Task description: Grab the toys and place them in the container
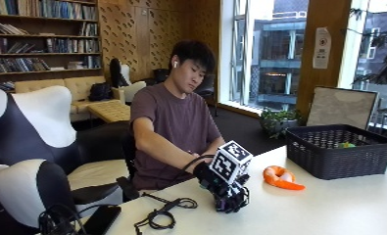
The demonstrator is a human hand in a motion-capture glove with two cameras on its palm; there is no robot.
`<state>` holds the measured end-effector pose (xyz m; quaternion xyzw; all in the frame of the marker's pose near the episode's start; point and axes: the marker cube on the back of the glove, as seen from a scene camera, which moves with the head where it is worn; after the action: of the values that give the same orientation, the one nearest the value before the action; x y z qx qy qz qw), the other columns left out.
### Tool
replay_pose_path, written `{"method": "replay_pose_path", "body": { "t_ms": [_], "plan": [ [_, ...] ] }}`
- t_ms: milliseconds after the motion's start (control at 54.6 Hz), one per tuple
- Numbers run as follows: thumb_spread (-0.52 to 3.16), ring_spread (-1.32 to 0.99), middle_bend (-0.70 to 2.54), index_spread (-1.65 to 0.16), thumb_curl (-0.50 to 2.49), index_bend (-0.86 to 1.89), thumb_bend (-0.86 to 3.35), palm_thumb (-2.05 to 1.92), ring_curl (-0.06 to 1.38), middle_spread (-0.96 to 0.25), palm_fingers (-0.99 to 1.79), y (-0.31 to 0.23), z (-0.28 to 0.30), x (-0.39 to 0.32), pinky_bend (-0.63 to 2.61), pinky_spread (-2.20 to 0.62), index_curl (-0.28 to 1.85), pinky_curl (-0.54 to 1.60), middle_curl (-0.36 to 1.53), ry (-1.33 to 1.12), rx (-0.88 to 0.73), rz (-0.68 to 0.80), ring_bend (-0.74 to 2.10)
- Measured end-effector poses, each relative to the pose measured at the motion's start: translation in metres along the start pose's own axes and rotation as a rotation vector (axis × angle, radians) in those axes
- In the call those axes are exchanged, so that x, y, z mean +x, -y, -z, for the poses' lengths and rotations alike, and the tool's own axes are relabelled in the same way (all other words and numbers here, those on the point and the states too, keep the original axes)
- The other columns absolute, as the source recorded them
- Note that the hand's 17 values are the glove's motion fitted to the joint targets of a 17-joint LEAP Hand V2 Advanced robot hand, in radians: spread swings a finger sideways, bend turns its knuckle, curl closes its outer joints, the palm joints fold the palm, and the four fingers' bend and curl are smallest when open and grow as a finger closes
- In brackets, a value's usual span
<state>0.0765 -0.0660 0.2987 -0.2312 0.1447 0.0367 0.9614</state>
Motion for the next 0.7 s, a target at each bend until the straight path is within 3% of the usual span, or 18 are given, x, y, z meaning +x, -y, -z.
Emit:
{"method": "replay_pose_path", "body": {
  "t_ms": [92, 183, 256, 330, 366, 494, 696],
  "plan": [
    [1.35, -0.16, 0.31, -0.25, 0.37, 0.18, 0.09, 0.2, 0.48, -0.06, 0.65, 0.009, 0.0, -0.002, 1.08, -0.19, 0.13, 0.35, 0.23, 0.013, 0.005, 0.026, 0.75],
    [1.36, -0.26, 0.38, -0.26, 0.43, 0.16, 0.17, 0.38, 0.55, -0.12, 0.79, 0.02, 0.003, -0.012, 1.07, -0.28, 0.15, 0.37, 0.28, 0.05, 0.009, 0.044, 0.9],
    [1.21, -0.32, 0.59, -0.3, 0.55, 0.33, 0.27, 0.63, 0.59, -0.19, 1.12, 0.027, 0.025, -0.031, 1.03, -0.32, 0.17, 0.38, 0.35, 0.097, 0.043, 0.068, 0.97],
    [1.14, -0.37, 0.75, -0.34, 0.61, 0.48, 0.3, 0.69, 0.66, -0.23, 1.15, 0.029, 0.058, -0.053, 1.02, -0.34, 0.22, 0.41, 0.43, 0.167, 0.081, 0.087, 1.05],
    [1.12, -0.39, 0.89, -0.36, 0.64, 0.63, 0.3, 0.67, 0.7, -0.24, 1.3, 0.028, 0.08, -0.068, 1.0, -0.36, 0.28, 0.42, 0.49, 0.187, 0.106, 0.096, 1.13],
    [0.98, -0.42, 1.11, -0.38, 0.73, 0.93, 0.28, 0.64, 0.76, -0.26, 1.19, 0.02, 0.174, -0.116, 1.05, -0.38, 0.41, 0.46, 0.61, 0.161, 0.215, 0.192, 1.23],
    [0.79, -0.44, 1.25, -0.36, 0.87, 1.15, 0.28, 0.61, 0.82, -0.26, 1.05, 0.018, 0.299, -0.208, 1.15, -0.4, 0.59, 0.54, 0.74, -0.083, 0.372, 0.248, 1.33]
  ]
}}
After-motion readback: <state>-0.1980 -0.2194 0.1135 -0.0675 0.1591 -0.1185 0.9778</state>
